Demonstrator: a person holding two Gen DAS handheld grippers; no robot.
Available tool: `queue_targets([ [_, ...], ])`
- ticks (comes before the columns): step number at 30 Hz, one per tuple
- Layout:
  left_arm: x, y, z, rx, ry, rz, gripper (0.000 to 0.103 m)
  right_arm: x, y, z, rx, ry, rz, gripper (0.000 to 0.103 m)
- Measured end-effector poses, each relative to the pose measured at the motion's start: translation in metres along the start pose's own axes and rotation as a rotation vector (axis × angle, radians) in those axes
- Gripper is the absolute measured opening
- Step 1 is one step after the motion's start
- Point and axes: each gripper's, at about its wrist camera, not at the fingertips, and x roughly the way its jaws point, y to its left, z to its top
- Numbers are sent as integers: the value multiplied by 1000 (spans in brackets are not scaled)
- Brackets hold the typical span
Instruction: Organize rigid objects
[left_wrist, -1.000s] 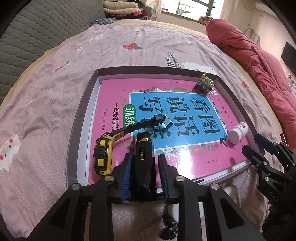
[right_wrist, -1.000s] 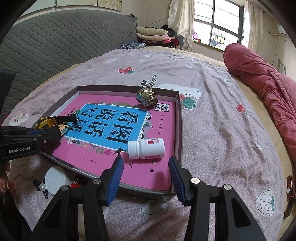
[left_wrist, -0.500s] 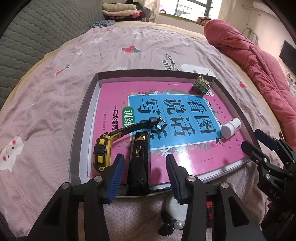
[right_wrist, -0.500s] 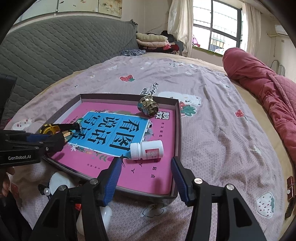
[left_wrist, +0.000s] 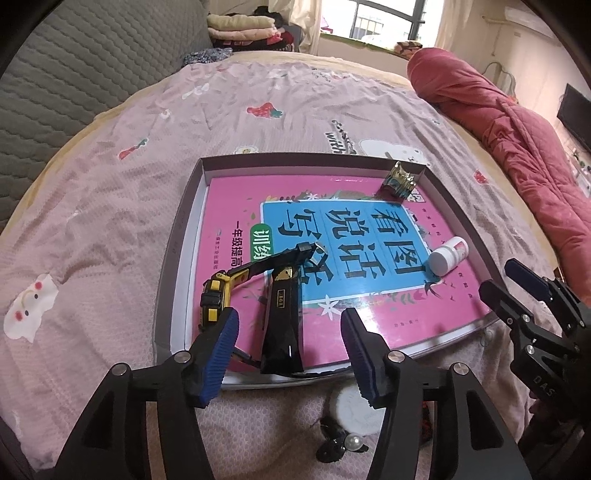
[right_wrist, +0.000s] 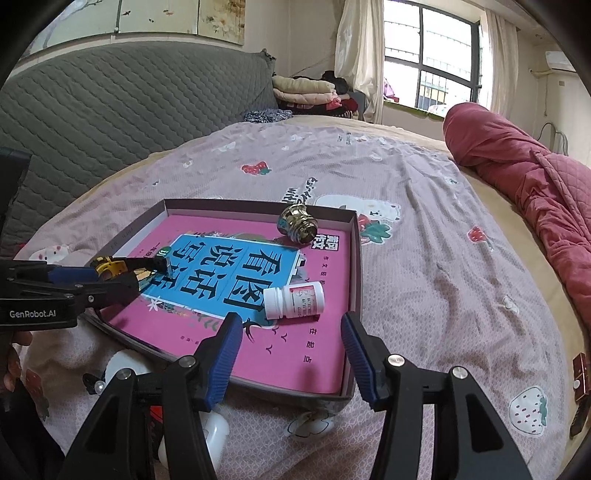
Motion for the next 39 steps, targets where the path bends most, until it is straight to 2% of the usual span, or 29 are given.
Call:
queue_targets([
  [28,-47,-3,5,-2,-103,-1,61,-42,3,7,6,-173,25,55],
  [39,-62,-2,1,4,-115,-11,61,-52,3,2,12,-179,12,55],
])
